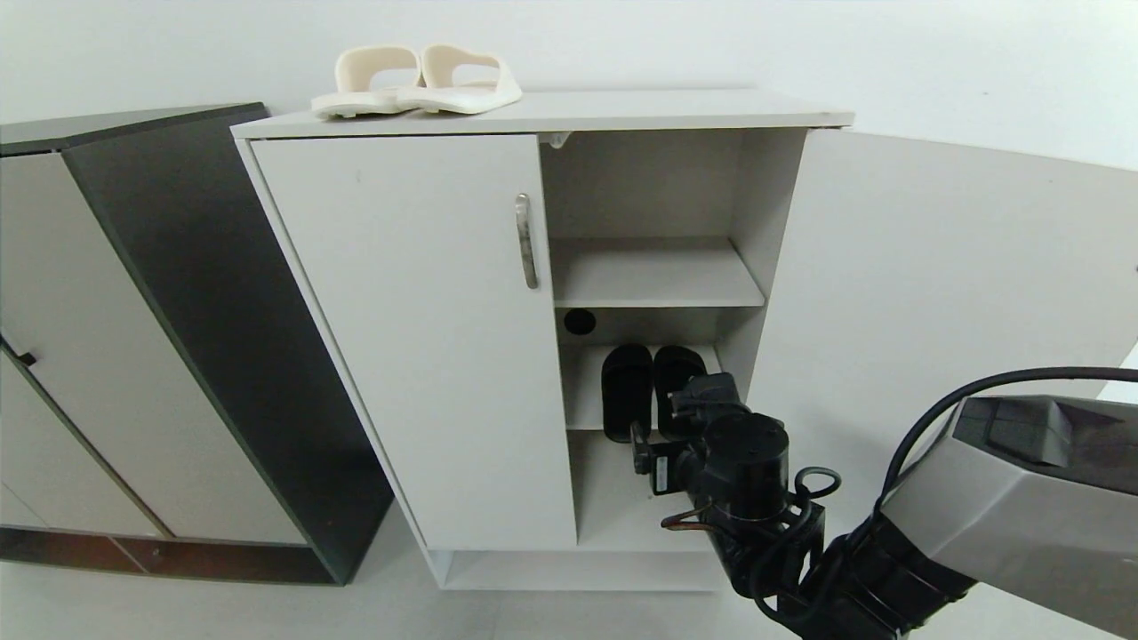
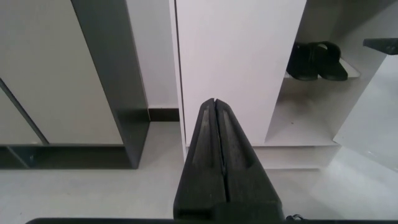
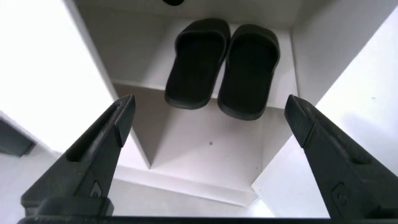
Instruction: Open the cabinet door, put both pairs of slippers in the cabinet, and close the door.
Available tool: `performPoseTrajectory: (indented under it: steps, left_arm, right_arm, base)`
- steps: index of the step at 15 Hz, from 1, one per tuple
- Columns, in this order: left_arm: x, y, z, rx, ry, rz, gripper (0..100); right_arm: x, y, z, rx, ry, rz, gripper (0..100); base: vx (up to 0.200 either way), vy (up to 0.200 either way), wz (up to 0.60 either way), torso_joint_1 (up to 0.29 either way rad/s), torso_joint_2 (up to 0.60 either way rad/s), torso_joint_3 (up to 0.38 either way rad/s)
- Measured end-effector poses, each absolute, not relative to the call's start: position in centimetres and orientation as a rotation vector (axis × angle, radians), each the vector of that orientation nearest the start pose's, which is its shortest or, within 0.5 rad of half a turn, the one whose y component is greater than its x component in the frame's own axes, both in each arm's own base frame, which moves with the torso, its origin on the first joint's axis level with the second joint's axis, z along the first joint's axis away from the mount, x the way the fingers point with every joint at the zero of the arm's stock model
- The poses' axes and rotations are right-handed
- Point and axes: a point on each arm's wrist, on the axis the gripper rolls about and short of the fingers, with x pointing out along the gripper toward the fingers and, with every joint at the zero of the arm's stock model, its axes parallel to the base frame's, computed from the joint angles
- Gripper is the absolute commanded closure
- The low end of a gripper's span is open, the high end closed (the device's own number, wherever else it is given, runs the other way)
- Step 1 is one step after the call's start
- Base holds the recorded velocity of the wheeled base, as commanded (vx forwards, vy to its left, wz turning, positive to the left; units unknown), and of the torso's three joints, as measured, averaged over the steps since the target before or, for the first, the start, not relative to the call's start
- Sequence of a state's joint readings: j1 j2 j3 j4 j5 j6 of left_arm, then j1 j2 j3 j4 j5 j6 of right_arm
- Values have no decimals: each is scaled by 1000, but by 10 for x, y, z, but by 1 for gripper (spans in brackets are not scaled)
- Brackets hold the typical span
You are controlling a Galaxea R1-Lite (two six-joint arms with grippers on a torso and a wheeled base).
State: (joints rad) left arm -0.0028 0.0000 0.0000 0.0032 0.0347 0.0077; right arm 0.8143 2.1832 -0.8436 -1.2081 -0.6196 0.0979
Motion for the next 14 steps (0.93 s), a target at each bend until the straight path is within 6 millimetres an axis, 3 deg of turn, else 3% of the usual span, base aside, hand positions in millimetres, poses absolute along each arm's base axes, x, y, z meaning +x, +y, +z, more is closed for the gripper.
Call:
performPoseTrajectory:
  steps: [4,14]
  left_arm:
    - [-23,1,75,8,3,30,100]
    - [-23,1,75,7,2,30,100]
  right_arm:
    - [271,269,79,9,112,192,0]
    - [273,268,74,-1,123,187,0]
  base:
    - [0,0,0,0,0,0]
    - [0,200,0,3,2,2]
